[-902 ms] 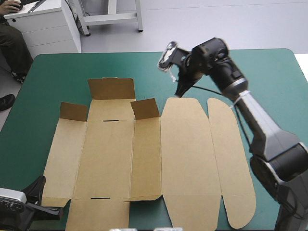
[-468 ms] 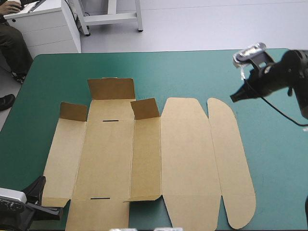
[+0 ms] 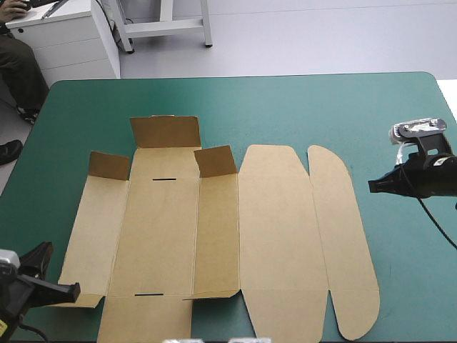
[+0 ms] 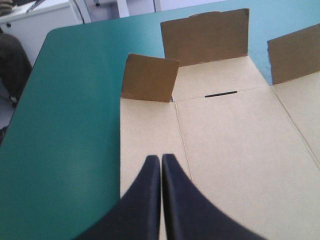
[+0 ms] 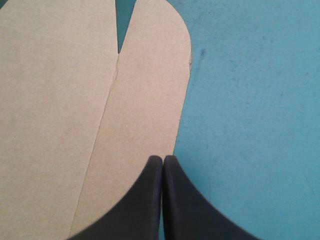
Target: Fold the box
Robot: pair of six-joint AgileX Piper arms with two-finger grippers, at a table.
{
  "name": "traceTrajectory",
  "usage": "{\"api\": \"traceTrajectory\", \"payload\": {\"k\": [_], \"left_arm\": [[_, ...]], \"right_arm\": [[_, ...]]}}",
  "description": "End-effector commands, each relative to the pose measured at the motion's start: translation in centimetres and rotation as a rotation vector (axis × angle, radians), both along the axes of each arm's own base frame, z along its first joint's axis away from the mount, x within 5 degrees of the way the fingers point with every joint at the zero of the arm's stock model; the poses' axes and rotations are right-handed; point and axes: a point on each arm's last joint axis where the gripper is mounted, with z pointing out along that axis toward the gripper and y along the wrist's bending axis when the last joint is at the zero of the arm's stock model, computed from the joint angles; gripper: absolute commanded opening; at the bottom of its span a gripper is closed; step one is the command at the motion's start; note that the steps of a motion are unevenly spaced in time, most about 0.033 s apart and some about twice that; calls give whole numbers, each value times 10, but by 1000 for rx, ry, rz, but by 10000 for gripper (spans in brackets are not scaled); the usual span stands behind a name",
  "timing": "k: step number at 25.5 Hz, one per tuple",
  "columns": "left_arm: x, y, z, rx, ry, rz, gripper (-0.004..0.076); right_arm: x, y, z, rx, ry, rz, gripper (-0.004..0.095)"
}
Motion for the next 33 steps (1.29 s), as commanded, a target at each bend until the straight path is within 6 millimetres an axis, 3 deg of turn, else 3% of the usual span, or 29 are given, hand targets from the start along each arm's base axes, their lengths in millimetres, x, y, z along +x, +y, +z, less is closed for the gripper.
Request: {"api": "traceTrajectory", "payload": {"k": [1,3,5,8,11,14,18,24,29,33], "left_arm": [[26,-4,33,16,57,35,-10],[42,-7,40,23,141,57,-10],[75,-15,42,67,317,75,-10],[112,-24,31,112,480,85,-10],[134,-32,17,148,583,49,-10],[146,-39,12,171,642,-18,-10],[162,-48,20,117,619,-44,-10],[178,-46,31,175,589,-11,-10],[182,-32,49,201,526,64,-10],[184,-6,60,102,500,179,-10]], "right_arm": [[-2,2,15,31,-99,-15,-15],[-1,3,16,46,-108,-11,-15],[-1,7,18,81,-122,12,-15],[0,10,20,109,-143,47,-15],[0,11,20,109,-150,61,-15],[0,11,20,107,-150,61,-15],[0,11,20,105,-150,61,-15],[-1,11,19,99,-143,63,-15],[-1,11,19,100,-143,63,-15],[-1,11,19,100,-145,62,-15]]}}
